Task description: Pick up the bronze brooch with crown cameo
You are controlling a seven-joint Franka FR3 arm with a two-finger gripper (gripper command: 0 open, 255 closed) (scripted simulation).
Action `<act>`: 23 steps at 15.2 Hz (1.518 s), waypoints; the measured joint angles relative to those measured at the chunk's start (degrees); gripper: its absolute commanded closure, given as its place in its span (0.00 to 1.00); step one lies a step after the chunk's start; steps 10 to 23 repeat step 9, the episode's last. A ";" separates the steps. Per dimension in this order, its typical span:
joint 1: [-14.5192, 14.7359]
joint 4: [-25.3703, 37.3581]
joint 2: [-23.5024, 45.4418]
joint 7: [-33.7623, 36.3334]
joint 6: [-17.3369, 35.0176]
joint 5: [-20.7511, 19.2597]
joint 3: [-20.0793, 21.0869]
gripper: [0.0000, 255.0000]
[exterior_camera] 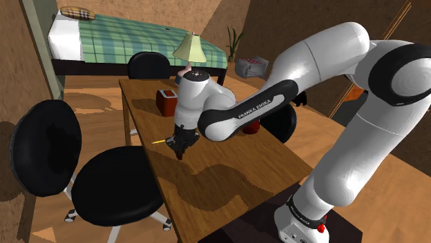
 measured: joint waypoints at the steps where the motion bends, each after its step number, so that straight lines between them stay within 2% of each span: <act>1: -0.01 0.47 -0.36 -0.42 -0.74 0.45 0.04 1.00; 9: 0.04 2.57 -4.48 -3.65 -6.09 4.34 0.11 1.00; 23: 0.04 2.57 -4.48 -3.65 -6.09 4.34 0.11 1.00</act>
